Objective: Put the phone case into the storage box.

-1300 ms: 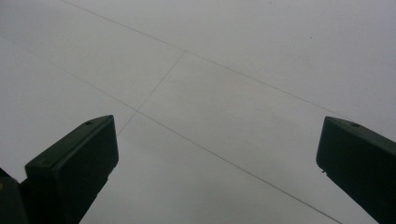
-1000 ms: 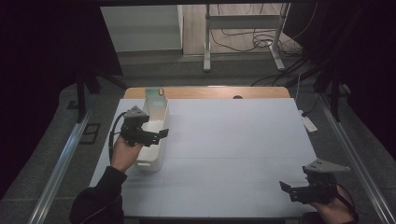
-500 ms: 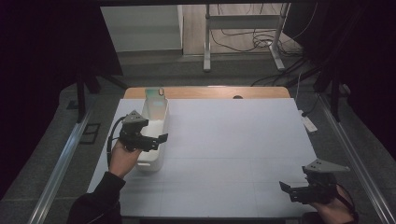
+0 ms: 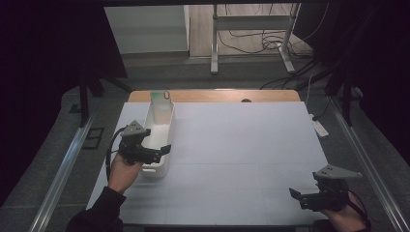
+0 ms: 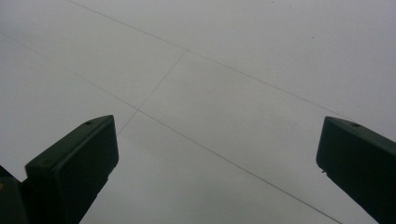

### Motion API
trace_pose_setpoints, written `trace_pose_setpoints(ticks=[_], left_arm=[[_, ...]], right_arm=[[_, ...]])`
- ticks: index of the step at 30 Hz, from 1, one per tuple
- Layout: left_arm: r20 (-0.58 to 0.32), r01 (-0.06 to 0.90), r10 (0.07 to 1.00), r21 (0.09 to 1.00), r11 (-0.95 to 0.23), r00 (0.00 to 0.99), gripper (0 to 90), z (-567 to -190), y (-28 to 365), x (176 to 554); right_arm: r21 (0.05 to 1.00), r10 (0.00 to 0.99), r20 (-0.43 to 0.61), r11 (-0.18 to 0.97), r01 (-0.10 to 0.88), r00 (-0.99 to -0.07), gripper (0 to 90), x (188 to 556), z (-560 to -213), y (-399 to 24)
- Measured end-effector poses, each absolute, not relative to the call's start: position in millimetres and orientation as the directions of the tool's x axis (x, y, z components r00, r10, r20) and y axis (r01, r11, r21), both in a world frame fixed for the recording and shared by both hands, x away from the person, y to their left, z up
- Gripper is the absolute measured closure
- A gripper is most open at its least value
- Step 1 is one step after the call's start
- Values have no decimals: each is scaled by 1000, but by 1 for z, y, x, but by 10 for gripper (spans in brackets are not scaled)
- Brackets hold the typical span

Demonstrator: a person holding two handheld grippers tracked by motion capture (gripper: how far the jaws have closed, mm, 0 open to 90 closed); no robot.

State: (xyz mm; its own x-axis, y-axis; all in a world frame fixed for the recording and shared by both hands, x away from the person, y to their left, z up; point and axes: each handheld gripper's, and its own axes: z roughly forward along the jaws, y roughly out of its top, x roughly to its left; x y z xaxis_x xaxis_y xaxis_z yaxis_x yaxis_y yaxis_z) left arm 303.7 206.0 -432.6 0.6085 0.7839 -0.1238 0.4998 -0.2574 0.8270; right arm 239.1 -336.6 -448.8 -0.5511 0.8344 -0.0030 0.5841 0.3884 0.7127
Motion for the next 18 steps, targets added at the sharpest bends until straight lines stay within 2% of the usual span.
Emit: trace_pose_setpoints(ticks=[18], left_arm=[[-113, 491, 799, 836, -245, 591, 0, -434, 212, 279]], right_arm=[[711, 834, -2, 389, 586, -551, 0, 239, -449, -336]])
